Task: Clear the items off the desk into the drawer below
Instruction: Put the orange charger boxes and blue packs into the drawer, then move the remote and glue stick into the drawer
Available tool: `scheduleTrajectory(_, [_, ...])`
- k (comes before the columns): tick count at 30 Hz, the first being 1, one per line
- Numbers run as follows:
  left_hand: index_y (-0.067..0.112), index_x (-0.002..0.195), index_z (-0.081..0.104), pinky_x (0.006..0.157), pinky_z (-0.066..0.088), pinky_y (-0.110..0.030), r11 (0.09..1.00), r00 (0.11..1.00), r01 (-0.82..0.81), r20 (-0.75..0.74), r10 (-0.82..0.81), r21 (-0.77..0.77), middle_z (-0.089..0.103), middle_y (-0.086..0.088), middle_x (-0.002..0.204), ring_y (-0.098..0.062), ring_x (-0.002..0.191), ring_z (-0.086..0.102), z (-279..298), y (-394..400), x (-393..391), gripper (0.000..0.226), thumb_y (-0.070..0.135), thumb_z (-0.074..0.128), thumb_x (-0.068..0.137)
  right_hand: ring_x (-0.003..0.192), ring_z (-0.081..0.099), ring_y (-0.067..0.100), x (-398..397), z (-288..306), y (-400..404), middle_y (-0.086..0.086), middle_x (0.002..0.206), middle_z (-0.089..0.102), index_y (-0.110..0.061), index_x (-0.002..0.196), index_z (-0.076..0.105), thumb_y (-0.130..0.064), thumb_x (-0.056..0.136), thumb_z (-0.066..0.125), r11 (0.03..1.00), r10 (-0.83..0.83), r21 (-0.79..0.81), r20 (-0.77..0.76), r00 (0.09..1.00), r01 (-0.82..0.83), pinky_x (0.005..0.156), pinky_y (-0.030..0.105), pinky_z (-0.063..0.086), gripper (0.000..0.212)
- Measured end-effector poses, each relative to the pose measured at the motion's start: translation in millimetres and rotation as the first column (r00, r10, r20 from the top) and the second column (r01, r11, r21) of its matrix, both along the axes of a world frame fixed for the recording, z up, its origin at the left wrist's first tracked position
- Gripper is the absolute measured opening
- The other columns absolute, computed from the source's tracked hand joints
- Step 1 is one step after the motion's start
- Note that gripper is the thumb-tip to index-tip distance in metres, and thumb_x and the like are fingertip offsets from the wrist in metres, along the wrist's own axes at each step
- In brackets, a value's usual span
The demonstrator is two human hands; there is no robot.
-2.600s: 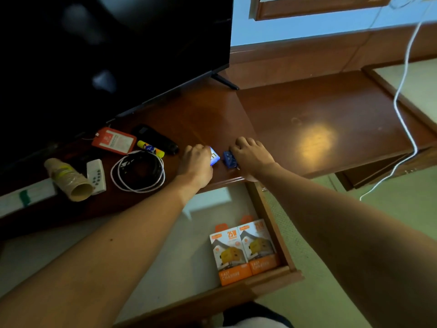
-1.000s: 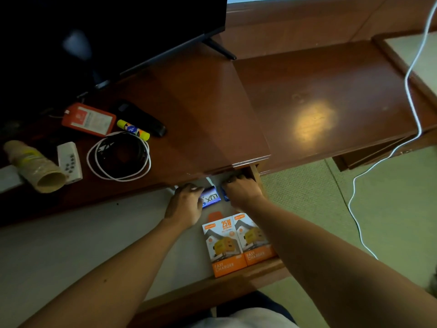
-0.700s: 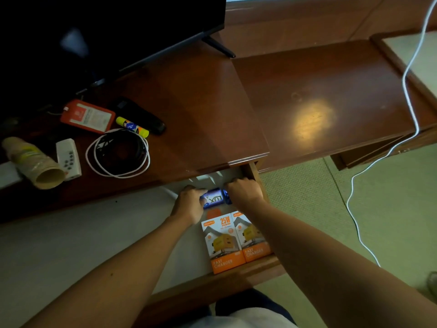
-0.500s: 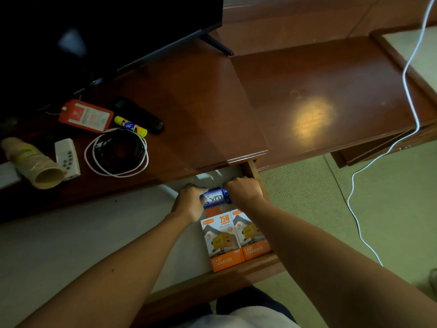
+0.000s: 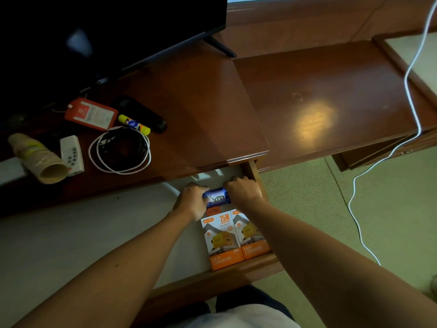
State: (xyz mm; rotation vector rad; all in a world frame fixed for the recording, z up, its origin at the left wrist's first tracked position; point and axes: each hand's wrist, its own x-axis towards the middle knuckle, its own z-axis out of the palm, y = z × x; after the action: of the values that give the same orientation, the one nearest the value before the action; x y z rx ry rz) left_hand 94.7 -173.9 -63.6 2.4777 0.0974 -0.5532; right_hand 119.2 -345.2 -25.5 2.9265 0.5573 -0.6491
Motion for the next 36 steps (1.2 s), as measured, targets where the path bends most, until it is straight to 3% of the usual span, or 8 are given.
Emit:
scheduleTrajectory(5, [0.010, 0.141, 0.054, 0.109, 0.042, -0.037, 0.999, 0.996, -0.034, 0.082, 0.032, 0.025, 0.053, -0.016, 0.140, -0.030, 0.128, 0.052, 17.5, 12.0, -7.6, 0.049, 0.027, 0.063, 0.095, 0.112, 0.058, 0.031, -4.9, 9.0, 8.9, 0.009, 0.122, 0.062, -0.016, 0.128, 0.058, -0.018, 0.095, 0.061, 0.999, -0.024, 0.049, 0.054, 0.998, 0.022, 0.090, 0.040, 0.048, 0.033])
scheduleTrajectory(9, [0.011, 0.140, 0.054, 0.104, 0.047, -0.038, 0.998, 0.989, -0.065, 0.138, 0.061, 0.025, 0.054, -0.014, 0.138, -0.029, 0.124, 0.054, 34.8, 34.9, -22.4, 0.049, 0.028, 0.062, 0.095, 0.113, 0.059, 0.030, -17.4, 21.3, 29.6, 0.008, 0.124, 0.061, -0.018, 0.134, 0.052, -0.023, 0.091, 0.068, 0.990, -0.037, 0.139, 0.078, 0.996, 0.026, 0.088, 0.041, 0.051, 0.046])
scheduleTrajectory(13, [0.008, 0.135, 0.057, 0.103, 0.046, -0.037, 0.996, 0.973, -0.081, 0.218, 0.073, 0.025, 0.056, -0.014, 0.136, -0.030, 0.123, 0.055, 52.5, 63.5, -40.8, 0.044, 0.024, 0.062, 0.095, 0.107, 0.061, 0.030, -33.9, 34.9, 57.9, 0.009, 0.119, 0.064, -0.017, 0.128, 0.055, -0.026, 0.094, 0.062, 0.977, -0.020, 0.212, 0.141, 0.990, -0.011, 0.081, 0.042, 0.054, 0.036])
scheduleTrajectory(18, [0.006, 0.135, 0.059, 0.106, 0.043, -0.037, 0.993, 0.951, -0.118, 0.289, 0.113, -0.001, 0.055, -0.013, 0.138, -0.030, 0.126, 0.053, 77.5, 100.2, -65.1, 0.042, 0.021, 0.059, 0.096, 0.104, 0.062, 0.034, -52.9, 52.0, 97.0, 0.010, 0.115, 0.066, -0.016, 0.119, 0.059, -0.025, 0.097, 0.048, 0.959, -0.026, 0.281, 0.213, 0.977, -0.036, 0.073, 0.037, 0.046, 0.027])
scheduleTrajectory(23, [0.010, 0.130, 0.062, 0.099, 0.048, -0.038, 0.980, 0.913, -0.197, 0.364, 0.186, -0.006, 0.059, -0.009, 0.132, -0.029, 0.119, 0.057, 102.3, 132.4, -77.3, 0.036, 0.020, 0.059, 0.095, 0.104, 0.064, 0.033, -59.0, 69.4, 134.1, 0.007, 0.117, 0.069, -0.018, 0.117, 0.064, -0.024, 0.094, 0.047, 0.911, -0.106, 0.413, 0.222, 0.969, 0.005, 0.080, 0.040, 0.052, 0.029])
scheduleTrajectory(28, [0.009, 0.127, 0.064, 0.096, 0.051, -0.040, 0.960, 0.874, -0.276, 0.405, 0.269, -0.041, 0.060, -0.011, 0.130, -0.030, 0.116, 0.059, 125.5, 153.1, -63.2, 0.034, 0.017, 0.059, 0.094, 0.091, 0.064, 0.038, -47.3, 89.3, 156.5, 0.009, 0.099, 0.068, -0.014, 0.096, 0.060, -0.023, 0.092, 0.047, 0.885, -0.140, 0.466, 0.235, 0.962, 0.015, 0.064, 0.034, 0.042, 0.016])
scheduleTrajectory(31, [0.008, 0.127, 0.064, 0.097, 0.049, -0.040, 0.949, 0.859, -0.309, 0.410, 0.306, -0.062, 0.061, -0.014, 0.126, -0.031, 0.116, 0.058, 140.3, 158.4, -40.6, 0.035, 0.017, 0.059, 0.094, 0.090, 0.063, 0.039, -28.6, 102.8, 160.0, 0.010, 0.097, 0.067, -0.017, 0.088, 0.055, -0.024, 0.091, 0.047, 0.860, -0.158, 0.510, 0.223, 0.962, 0.023, 0.063, 0.034, 0.039, 0.012])
scheduleTrajectory(36, [0.008, 0.124, 0.065, 0.098, 0.048, -0.039, 0.932, 0.841, -0.357, 0.411, 0.351, -0.066, 0.062, -0.014, 0.121, -0.031, 0.114, 0.058, 160.7, 158.7, 10.5, 0.033, 0.020, 0.057, 0.095, 0.085, 0.064, 0.039, 24.6, 124.7, 161.4, 0.010, 0.097, 0.069, -0.018, 0.102, 0.062, -0.023, 0.091, 0.046, 0.827, -0.245, 0.554, 0.208, 0.947, 0.092, 0.061, 0.034, 0.040, 0.020])
